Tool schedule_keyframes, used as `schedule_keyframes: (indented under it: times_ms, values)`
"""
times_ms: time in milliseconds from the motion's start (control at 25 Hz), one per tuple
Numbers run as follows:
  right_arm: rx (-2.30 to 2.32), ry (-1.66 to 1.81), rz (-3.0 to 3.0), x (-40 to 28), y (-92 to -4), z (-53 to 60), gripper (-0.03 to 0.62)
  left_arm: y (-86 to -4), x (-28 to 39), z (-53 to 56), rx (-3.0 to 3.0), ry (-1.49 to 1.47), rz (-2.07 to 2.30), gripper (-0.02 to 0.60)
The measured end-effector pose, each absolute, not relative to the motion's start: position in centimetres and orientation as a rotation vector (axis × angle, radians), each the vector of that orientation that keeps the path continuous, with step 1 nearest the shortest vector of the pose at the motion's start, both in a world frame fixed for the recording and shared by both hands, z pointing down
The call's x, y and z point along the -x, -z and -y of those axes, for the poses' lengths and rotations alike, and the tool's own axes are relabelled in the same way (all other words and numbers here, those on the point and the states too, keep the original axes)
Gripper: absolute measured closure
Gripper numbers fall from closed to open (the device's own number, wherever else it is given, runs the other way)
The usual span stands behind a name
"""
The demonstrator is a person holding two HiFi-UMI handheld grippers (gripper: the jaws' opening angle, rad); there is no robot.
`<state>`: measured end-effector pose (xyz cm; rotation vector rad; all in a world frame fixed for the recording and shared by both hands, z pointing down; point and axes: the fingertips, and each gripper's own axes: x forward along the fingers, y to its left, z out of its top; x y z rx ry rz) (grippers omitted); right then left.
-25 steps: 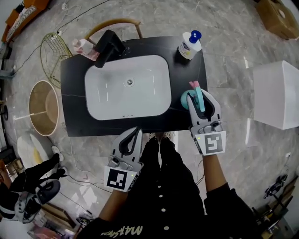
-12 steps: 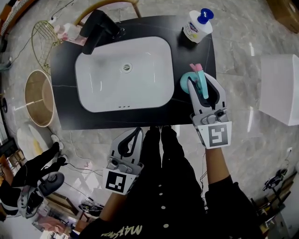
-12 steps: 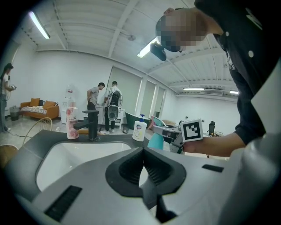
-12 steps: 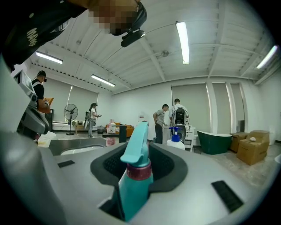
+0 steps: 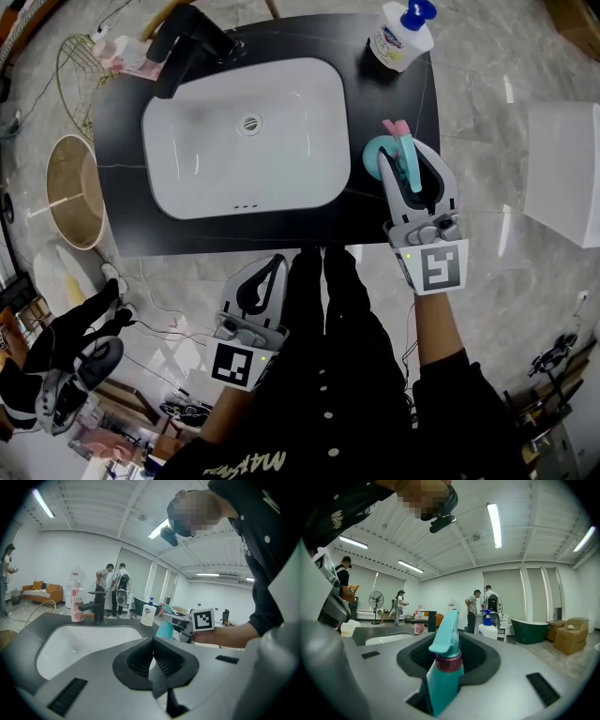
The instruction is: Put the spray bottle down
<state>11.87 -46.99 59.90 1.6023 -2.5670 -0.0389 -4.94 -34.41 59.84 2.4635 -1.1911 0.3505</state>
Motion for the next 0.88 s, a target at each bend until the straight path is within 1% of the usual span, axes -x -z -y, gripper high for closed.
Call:
schedule_keyframes:
  times_ms: [280, 480, 720, 880]
  values:
    - [-1.631, 0.023, 2.555, -12.2, -60.4, 46.7, 0.463, -60.8, 4.9, 33.7, -2.422, -0.398, 1.155, 0.566]
    - [-1.607, -0.008, 2.565, -12.0, -60.6, 46.4, 0.409, -59.7, 4.8, 34.3, -2.488, -0.317, 1.191, 0.566]
    - [-1.604, -0.054, 2.546, -12.6, -60.2, 45.8, 0.372, -58.7, 4.6, 34.0, -2.484, -0.352, 1.171, 0.566]
    - [-1.627, -0.037, 2.528, -13.6, -58.4, 45.1, 0.358, -56.7, 4.4, 34.7, -2.543, -0.312, 1.187, 0.566]
